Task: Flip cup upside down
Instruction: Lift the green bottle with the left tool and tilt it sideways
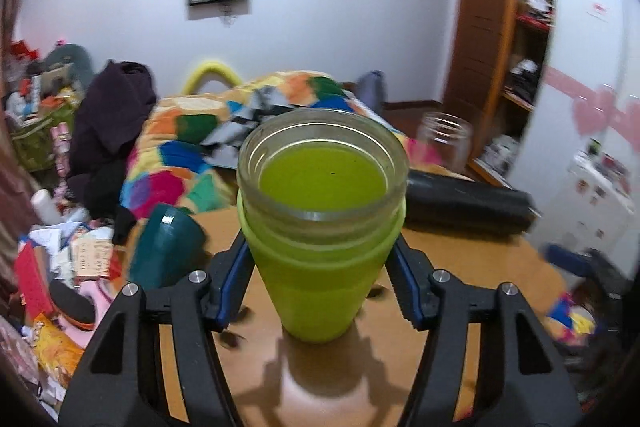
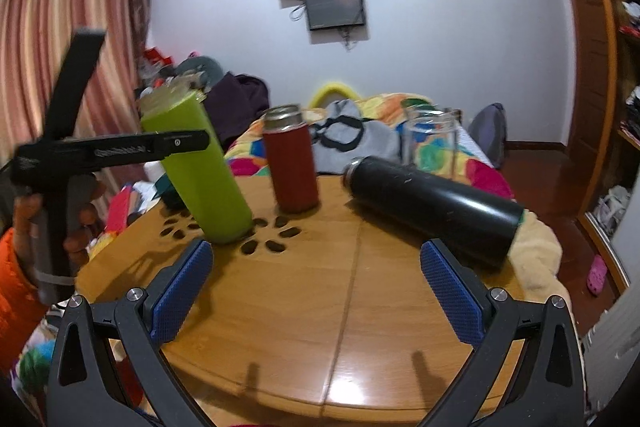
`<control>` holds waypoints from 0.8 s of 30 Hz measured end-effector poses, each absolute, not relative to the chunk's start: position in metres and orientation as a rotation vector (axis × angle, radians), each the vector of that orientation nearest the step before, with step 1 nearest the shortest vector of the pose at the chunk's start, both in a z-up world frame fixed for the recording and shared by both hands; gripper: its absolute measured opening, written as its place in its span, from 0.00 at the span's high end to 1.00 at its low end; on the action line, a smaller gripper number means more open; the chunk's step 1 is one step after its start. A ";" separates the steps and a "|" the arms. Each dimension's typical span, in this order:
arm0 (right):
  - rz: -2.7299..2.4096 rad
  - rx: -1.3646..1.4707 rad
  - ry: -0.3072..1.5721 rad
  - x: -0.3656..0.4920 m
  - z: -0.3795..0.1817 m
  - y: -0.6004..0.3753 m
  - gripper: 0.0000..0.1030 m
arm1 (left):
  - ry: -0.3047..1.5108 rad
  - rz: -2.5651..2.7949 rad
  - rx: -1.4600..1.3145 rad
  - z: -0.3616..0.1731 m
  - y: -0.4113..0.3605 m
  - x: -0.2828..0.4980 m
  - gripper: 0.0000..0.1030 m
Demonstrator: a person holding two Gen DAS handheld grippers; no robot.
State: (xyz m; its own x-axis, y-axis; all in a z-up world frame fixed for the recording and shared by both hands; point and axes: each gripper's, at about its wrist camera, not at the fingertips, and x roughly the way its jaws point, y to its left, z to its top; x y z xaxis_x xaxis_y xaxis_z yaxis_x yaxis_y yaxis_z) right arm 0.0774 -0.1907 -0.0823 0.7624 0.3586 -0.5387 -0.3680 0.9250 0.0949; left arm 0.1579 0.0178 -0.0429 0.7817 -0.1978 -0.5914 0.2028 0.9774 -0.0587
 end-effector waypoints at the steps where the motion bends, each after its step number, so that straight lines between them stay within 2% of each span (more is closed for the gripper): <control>1: 0.417 -0.026 0.592 0.077 -0.086 -0.186 0.00 | 0.647 -0.260 0.005 -0.041 0.010 0.149 0.40; 12: 0.578 0.000 0.673 0.073 -0.114 -0.179 0.00 | 0.691 -0.532 -0.059 -0.034 -0.034 0.117 0.40; 14: 0.596 0.019 0.685 0.076 -0.118 -0.182 0.04 | 0.699 -0.561 -0.100 -0.035 -0.033 0.119 0.40; 16: 0.612 0.024 0.696 0.079 -0.120 -0.181 0.17 | 0.712 -0.584 -0.148 -0.036 -0.030 0.121 0.40; 19: 0.612 0.021 0.709 0.081 -0.123 -0.178 0.30 | 0.735 -0.615 -0.237 -0.040 -0.019 0.127 0.40; 24: 0.592 -0.027 0.682 0.075 -0.122 -0.172 0.32 | 0.753 -0.631 -0.359 -0.048 0.002 0.137 0.40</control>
State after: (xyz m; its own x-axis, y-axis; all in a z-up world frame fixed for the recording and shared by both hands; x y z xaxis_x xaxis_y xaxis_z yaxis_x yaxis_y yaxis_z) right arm 0.0747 -0.1719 -0.1216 0.6188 0.5064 -0.6005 -0.5234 0.8358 0.1656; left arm 0.1367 0.0017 -0.0484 0.5596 -0.6455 -0.5198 0.3990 0.7596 -0.5137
